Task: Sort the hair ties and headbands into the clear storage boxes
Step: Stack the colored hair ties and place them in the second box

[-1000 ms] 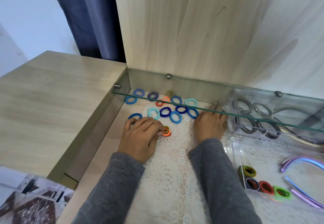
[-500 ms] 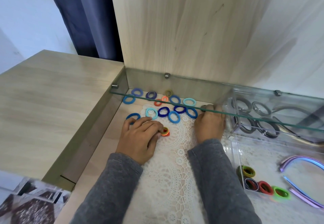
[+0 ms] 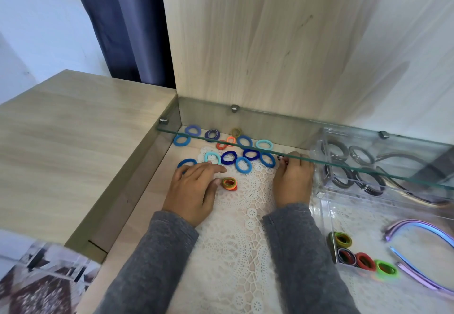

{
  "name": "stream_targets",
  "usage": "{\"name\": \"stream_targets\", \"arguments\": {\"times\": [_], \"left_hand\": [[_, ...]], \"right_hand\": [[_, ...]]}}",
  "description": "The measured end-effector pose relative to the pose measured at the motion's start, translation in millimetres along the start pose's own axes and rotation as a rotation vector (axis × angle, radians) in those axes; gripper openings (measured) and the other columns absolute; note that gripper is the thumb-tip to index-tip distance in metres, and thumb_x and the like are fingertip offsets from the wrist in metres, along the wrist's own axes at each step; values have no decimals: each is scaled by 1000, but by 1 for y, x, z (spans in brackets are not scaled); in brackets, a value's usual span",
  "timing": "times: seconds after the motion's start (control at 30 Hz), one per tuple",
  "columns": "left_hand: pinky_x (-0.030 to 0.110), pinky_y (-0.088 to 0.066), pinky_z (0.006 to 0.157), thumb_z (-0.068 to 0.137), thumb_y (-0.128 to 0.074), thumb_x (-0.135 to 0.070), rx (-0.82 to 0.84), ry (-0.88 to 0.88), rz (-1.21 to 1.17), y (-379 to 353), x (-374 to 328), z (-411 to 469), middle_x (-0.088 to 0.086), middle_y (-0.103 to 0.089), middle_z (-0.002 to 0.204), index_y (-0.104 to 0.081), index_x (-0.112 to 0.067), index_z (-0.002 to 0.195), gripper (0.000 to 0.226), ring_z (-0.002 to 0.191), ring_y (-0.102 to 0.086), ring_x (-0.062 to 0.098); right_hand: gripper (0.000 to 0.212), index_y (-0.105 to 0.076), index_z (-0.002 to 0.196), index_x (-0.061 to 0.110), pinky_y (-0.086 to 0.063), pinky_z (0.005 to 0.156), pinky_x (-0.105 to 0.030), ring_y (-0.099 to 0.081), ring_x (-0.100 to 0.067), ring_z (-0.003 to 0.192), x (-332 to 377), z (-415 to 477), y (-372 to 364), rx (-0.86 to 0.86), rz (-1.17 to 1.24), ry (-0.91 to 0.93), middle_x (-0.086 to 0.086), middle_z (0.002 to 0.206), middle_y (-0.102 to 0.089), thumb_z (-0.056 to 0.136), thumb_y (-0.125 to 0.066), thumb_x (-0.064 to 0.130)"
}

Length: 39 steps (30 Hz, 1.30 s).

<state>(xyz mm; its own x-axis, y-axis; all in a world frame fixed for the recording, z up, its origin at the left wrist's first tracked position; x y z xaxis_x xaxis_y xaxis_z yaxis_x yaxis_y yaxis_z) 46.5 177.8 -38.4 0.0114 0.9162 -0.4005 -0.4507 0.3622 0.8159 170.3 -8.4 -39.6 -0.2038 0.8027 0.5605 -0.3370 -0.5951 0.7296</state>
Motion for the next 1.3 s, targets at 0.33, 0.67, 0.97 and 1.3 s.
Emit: {"name": "stream_targets", "arguments": {"times": [0.33, 0.67, 0.97, 1.3], "left_hand": [[36, -35, 98, 95, -43, -18, -38, 207, 8, -2, 13, 2, -7, -60, 123, -55, -26, 118, 27, 114, -53, 14], [39, -38, 95, 91, -51, -10, -80, 229, 32, 1, 15, 0, -4, -61, 120, -56, -22, 116, 29, 112, -54, 18], [46, -43, 96, 91, -50, -10, -70, 246, 16, 1, 16, 1, 2, -61, 121, -56, -19, 119, 29, 111, -56, 22], [42, -40, 99, 89, -50, -6, -50, 183, 43, 0, 12, 2, 2, -61, 123, -57, -18, 118, 32, 114, -55, 22]], "right_hand": [[17, -52, 105, 17, -42, 78, -18, -47, -7, 90, 47, -53, 8, 322, 288, 420, 11, 98, -46, 92, -58, 26], [20, -52, 105, 19, -44, 74, -25, -44, -7, 83, 54, -59, 8, 385, 268, 509, 16, 92, -42, 91, -59, 30], [30, -50, 112, 20, -47, 83, -31, -48, -12, 95, 52, -59, 4, 397, 213, 572, 6, 109, -55, 86, -58, 32], [27, -60, 104, 20, -45, 86, -36, -47, -20, 105, 52, -62, -1, 406, 12, 603, -5, 128, -48, 78, -60, 29]]}}
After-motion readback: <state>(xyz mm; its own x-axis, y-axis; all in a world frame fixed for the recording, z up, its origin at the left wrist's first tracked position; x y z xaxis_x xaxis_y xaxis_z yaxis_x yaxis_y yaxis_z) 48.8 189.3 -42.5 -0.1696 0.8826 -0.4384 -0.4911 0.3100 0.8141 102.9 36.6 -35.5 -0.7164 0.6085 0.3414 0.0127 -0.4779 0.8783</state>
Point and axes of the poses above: each hand's wrist, its own z-axis towards the middle knuckle, its own y-axis out of the back of the hand, x = y × z, the point moved 4 cm from there along z, towards the middle knuckle
